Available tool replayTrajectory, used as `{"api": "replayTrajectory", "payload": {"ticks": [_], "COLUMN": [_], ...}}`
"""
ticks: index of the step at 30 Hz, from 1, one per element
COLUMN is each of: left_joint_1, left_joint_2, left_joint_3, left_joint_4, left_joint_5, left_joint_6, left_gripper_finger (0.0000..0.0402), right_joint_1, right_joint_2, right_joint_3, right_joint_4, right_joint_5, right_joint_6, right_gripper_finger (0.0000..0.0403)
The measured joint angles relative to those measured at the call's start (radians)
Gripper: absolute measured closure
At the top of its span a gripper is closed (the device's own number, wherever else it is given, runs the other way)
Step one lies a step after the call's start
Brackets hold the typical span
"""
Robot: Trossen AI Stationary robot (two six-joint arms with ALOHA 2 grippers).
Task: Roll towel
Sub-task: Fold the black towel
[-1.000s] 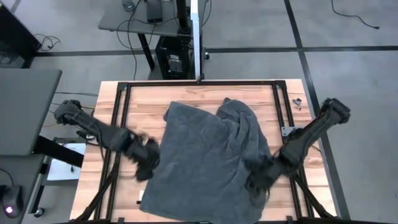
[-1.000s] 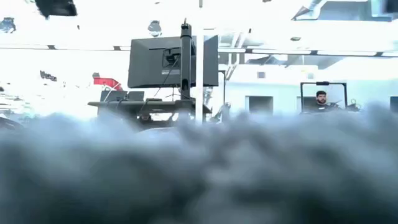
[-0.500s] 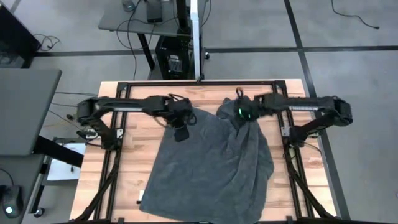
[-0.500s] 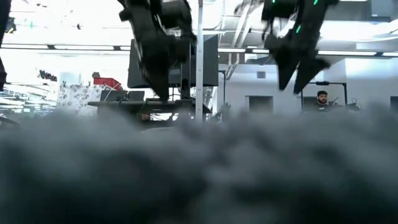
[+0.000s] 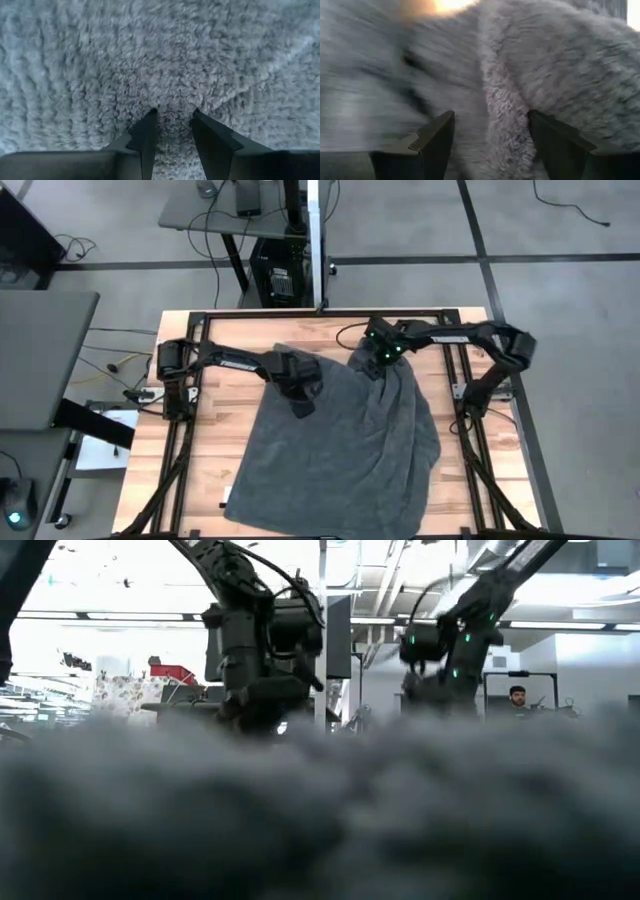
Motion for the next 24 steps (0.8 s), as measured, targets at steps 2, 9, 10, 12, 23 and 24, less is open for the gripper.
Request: {"api": "replayTrajectory", "payload": {"ticks": [2, 9, 10, 12, 23, 24], "left_joint_1": [-0.034, -0.165, -0.177, -0.188, 0.037, 0.063], "left_joint_2": [-0.024, -0.113, -0.122, -0.143, -0.412, -0.427], "left_joint_3": [-0.047, -0.179, -0.188, -0.196, -0.081, -0.076], "left_joint_4": [0.002, 0.008, 0.005, -0.010, 0.006, 0.024], "left_joint_5": [-0.006, -0.005, -0.006, -0.006, -0.136, -0.136], "left_joint_6": [-0.085, -0.349, -0.373, -0.398, -0.190, -0.160], "left_gripper_finger": [0.0295, 0.0295, 0.0295, 0.0295, 0.0295, 0.0295], "right_joint_1": [-0.048, -0.272, -0.304, -0.356, -0.283, -0.247], "right_joint_2": [0.017, -0.064, -0.083, -0.122, -0.391, -0.408], "right_joint_3": [0.004, 0.005, 0.005, 0.005, 0.007, 0.007], "right_joint_4": [-0.041, -0.083, -0.081, -0.081, -0.077, -0.078], "right_joint_5": [0.054, 0.151, 0.150, 0.144, -0.175, -0.179], "right_joint_6": [-0.028, -0.091, -0.090, -0.090, -0.021, -0.007], "right_gripper_finger": [0.0155, 0.0155, 0.0155, 0.0155, 0.0155, 0.0155]}}
